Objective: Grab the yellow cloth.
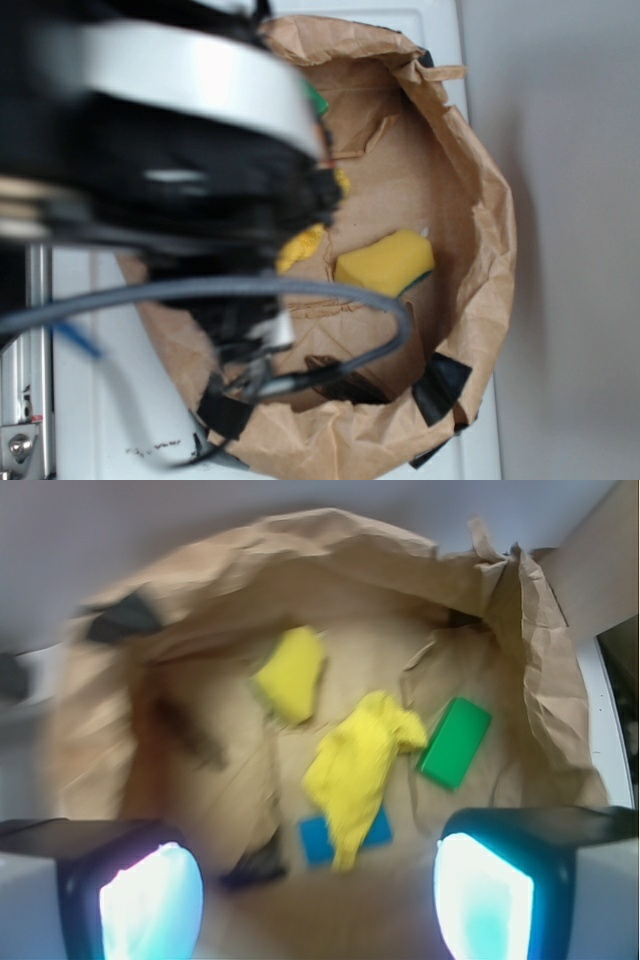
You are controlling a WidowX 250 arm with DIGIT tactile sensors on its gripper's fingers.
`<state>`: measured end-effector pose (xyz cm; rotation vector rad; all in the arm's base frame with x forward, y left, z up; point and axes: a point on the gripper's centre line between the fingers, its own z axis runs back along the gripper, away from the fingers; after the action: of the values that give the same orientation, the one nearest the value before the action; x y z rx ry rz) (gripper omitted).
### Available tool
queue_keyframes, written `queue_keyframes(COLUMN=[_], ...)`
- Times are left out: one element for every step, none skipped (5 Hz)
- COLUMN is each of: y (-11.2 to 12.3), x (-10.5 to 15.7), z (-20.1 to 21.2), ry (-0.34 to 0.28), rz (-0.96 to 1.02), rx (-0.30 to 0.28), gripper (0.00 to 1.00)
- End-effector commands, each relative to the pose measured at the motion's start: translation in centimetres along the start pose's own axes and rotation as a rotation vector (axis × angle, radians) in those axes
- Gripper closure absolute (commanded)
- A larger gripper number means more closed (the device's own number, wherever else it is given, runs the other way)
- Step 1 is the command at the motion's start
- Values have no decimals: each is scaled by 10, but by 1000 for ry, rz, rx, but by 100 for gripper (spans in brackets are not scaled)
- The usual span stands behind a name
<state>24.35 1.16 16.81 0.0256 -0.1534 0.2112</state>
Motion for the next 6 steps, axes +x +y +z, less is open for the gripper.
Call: queue_keyframes(y=[28, 25, 26, 22, 19, 20], x=[33, 36, 26, 15, 19, 21], z=[-48, -78, -97, -110, -109, -106], ry=[-57, -28, 22, 31, 2, -73], rz=[22, 12, -36, -37, 17, 12], rx=[72, 69, 90, 78, 70, 71], gripper=[0, 0, 0, 59, 100, 100])
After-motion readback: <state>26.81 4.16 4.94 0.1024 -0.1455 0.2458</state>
